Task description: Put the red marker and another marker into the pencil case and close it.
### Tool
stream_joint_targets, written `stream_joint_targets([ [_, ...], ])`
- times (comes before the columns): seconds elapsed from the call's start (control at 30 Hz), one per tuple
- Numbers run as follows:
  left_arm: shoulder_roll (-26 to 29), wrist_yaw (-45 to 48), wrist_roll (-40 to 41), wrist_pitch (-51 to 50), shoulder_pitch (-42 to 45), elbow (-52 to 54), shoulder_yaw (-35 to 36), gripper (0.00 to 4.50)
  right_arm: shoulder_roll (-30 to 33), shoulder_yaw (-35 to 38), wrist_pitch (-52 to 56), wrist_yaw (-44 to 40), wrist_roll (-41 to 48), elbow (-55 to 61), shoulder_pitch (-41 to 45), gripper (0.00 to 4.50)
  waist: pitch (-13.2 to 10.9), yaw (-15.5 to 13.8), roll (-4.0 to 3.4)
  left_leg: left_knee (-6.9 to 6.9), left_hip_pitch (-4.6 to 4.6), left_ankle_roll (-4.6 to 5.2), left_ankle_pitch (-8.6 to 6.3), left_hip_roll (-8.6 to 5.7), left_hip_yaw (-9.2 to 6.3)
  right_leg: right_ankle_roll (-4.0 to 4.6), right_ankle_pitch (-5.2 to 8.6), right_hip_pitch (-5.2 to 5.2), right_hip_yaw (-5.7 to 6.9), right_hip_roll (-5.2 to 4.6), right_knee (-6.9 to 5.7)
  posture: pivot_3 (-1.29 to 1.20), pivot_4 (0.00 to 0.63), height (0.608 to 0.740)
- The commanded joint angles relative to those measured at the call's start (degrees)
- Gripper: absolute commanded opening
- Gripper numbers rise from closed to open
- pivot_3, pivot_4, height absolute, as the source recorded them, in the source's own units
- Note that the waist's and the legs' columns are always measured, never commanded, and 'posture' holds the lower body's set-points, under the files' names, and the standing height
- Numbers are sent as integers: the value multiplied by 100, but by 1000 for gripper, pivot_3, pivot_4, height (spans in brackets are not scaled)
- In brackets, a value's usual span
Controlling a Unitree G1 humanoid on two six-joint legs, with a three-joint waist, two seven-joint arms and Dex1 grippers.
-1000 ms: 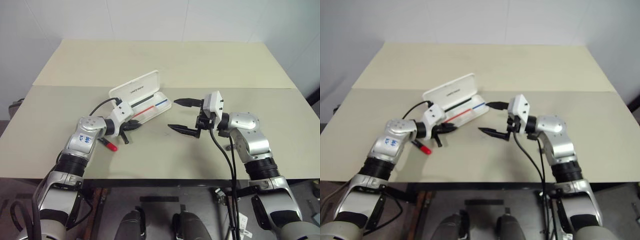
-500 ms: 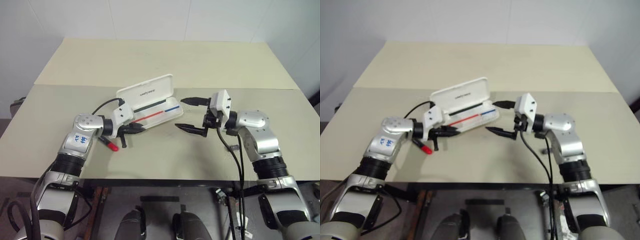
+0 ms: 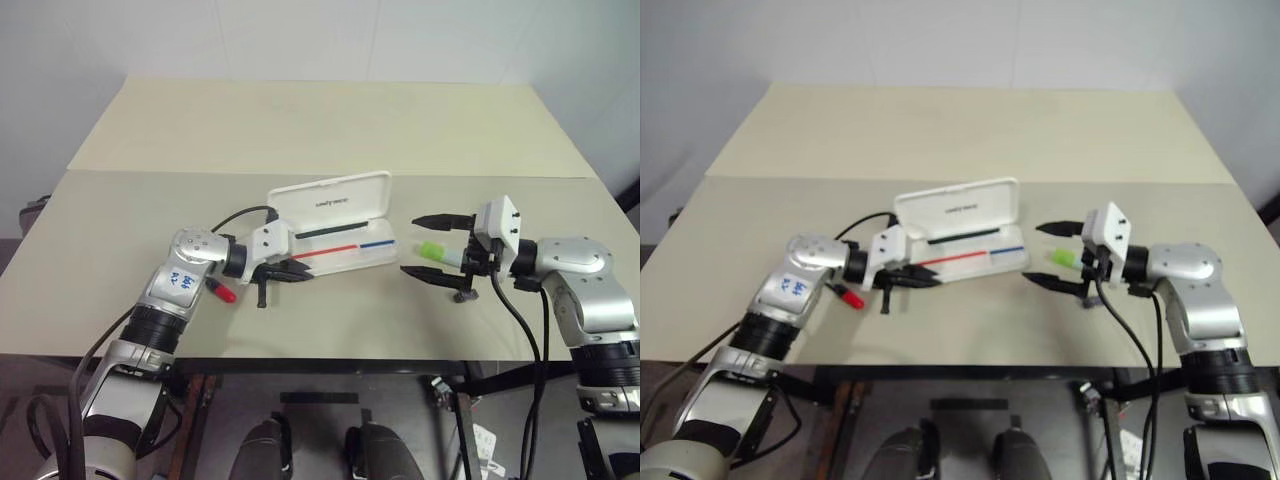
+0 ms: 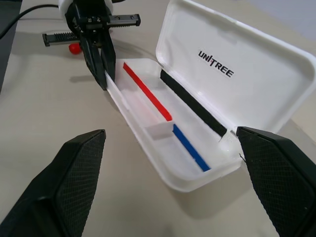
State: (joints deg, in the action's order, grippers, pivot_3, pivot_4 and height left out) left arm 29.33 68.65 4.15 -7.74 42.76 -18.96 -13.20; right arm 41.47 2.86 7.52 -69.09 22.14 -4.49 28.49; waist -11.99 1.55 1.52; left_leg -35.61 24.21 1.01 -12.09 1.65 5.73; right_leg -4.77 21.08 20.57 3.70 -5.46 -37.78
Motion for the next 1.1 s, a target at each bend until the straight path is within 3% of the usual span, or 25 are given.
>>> stream_joint_targets([
  [0.03, 2, 153, -13, 244, 172, -57, -69, 38, 77, 223, 65, 135, 132, 357, -75, 4500, 0, 7, 0, -1, 0, 0, 0, 0, 1, 0, 0, 0, -1, 0, -1, 0, 150, 740],
  [0.47, 415, 387, -229, 591, -146, -198, -157, 38, -47, 173, 167, 468, 189, 617, -92, 4500, 0, 6, 0, 0, 0, 1, 0, 0, -3, 0, 0, 0, 2, -1, 1, 0, 150, 740],
  [0.83, 330, 429, -200, 571, -39, -290, -149, 38, -158, 73, 165, 489, 168, 583, 47, 4500, 0, -2, 0, -1, -2, 1, 0, 1, -3, 0, 0, -1, 1, 0, -1, 0, 150, 740],
  [0.97, 283, 414, -150, 464, -66, -185, -133, 1048, -173, 67, 154, 477, 162, 555, 66, 4500, 0, -6, 0, -2, -1, 1, 0, 1, -3, 0, 0, -1, 1, 0, -2, 0, 150, 740],
  [1.1, 242, 397, -25, 427, -68, -40, -34, 2379, -214, 33, 131, 463, 147, 496, 114, 4500, 0, -8, 0, -3, -1, 1, 0, 1, -3, 0, 0, -1, 1, 0, -3, 0, 150, 740],
])
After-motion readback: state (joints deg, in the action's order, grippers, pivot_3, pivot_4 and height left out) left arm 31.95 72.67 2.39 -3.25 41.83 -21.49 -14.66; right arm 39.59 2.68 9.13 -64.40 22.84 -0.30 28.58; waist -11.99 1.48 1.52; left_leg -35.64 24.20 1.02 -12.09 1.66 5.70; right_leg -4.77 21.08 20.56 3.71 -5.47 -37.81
